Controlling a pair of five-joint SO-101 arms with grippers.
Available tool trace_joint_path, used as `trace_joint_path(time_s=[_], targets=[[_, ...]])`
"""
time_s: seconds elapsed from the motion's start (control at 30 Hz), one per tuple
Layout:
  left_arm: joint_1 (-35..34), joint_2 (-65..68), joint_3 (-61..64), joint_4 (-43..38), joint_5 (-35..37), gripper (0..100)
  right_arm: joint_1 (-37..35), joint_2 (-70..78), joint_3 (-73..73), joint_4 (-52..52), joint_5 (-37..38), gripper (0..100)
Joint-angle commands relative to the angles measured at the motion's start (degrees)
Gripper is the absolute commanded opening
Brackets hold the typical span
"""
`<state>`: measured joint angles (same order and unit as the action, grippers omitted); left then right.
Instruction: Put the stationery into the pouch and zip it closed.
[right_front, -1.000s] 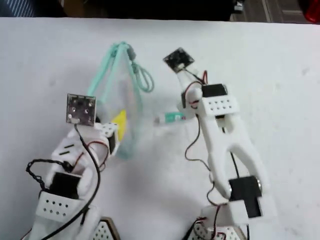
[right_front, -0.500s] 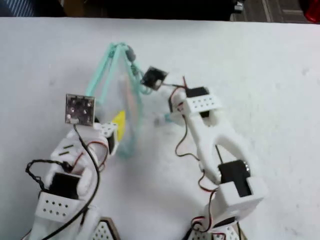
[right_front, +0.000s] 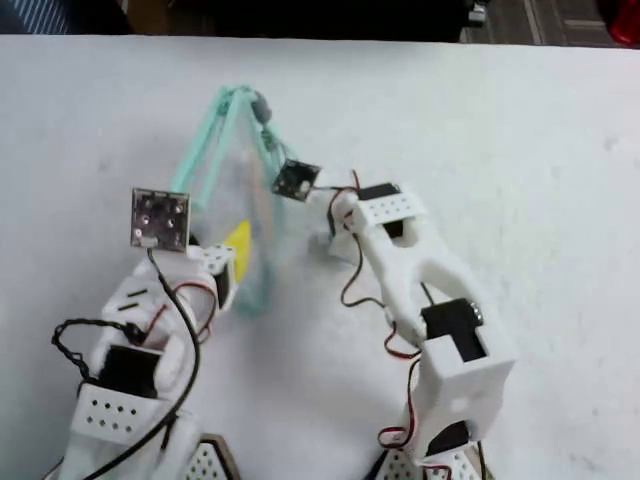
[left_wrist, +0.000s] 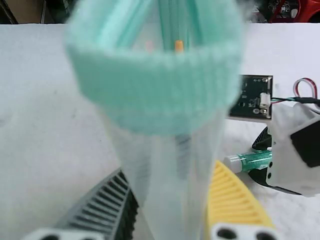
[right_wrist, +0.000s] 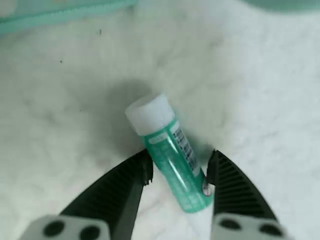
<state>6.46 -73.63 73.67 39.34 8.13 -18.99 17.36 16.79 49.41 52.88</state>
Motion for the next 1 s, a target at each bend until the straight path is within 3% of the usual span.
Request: trace_joint_path(time_s=[0.0, 0.07, 0.57, 0.97], targets=[[-0.4, -0.3, -0.4, -2.1, 0.7, 19, -0.5, -0.4, -1.8, -0.1, 0.6, 5.7], [-0.3, -0.3, -0.4, -2.1, 0.7, 19, -0.5, -0.3, -1.8, -0.2, 0.4, 1.7], [0.1, -0.3, -0.3, -2.1, 0.6, 19, 1.5, -0.2, -1.7, -0.5, -0.4, 1.8], [4.8, -0.3, -0.1, -1.7, 0.3, 19, 8.6, -1.5, -2.1, -8.8, -19.3, 1.7]])
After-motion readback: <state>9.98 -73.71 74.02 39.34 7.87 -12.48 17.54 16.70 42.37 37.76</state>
